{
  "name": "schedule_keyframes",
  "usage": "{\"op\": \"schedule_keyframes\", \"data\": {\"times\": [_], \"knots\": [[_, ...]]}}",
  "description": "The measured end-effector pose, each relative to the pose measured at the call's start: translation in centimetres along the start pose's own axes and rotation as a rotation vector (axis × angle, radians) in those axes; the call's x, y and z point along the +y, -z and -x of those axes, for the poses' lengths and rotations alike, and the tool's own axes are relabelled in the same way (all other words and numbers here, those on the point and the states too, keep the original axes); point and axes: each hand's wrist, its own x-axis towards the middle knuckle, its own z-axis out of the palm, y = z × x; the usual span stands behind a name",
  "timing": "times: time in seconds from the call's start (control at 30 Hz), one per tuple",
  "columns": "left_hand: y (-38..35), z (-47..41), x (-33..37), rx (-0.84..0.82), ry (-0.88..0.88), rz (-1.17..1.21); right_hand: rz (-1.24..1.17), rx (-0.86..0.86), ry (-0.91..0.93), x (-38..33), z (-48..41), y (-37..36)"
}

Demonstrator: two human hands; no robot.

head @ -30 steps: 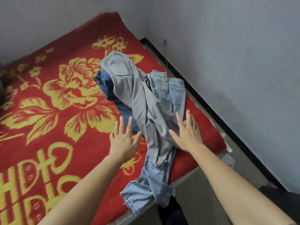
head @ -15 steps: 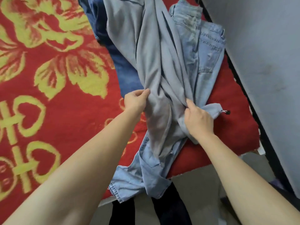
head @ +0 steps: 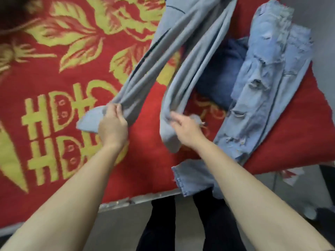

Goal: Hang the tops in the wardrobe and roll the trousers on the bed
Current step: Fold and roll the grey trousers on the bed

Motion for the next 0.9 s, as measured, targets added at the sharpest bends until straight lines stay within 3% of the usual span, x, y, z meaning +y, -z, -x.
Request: {"op": "schedule_keyframes", "data": {"times": [0.07,0.17,0.23,0.33,0.43,0.5,0.57,0.7,0.8,0.87,0.9], "knots": [[0.7,3.2,-5.7,-0.124,0.012,-0.151,0.234,-0.301,-0.010,1.2,2.4,-5.9],[2.2,7.4,-15.8,-0.558,-0.003,-0.589,0.563,-0.752,-0.067,2.8,5.8,-11.4],[3.6,8.4,-21.5,-0.788,0.103,-0.740,0.683,-0.857,-0.128,3.5,6.5,-12.7],[5.0,7.7,-25.1,-0.829,0.287,-0.819,0.486,-0.608,-0.295,3.7,4.9,-11.5],[4.3,5.3,-25.2,-0.769,0.227,-0.857,0.158,-0.088,-0.424,2.5,1.1,-9.1],[3.1,3.4,-24.4,-0.678,0.238,-0.619,0.132,0.337,-0.366,1.1,-2.0,-7.2],[1.7,1.4,-22.6,-0.557,0.208,-0.357,0.203,0.532,-0.184,-0.6,-5.1,-5.3],[-1.1,-2.7,-16.5,-0.462,0.177,0.013,0.821,0.335,0.170,-4.3,-10.1,-3.7],[-3.2,-4.3,-12.7,-0.487,0.276,0.219,1.240,0.016,0.429,-6.2,-11.8,-5.2],[-4.5,-4.6,-11.2,-0.514,0.375,0.330,1.276,-0.200,0.501,-6.5,-12.1,-7.1],[-5.0,-4.5,-10.8,-0.534,0.437,0.394,1.179,-0.247,0.474,-6.5,-12.1,-7.9]]}}
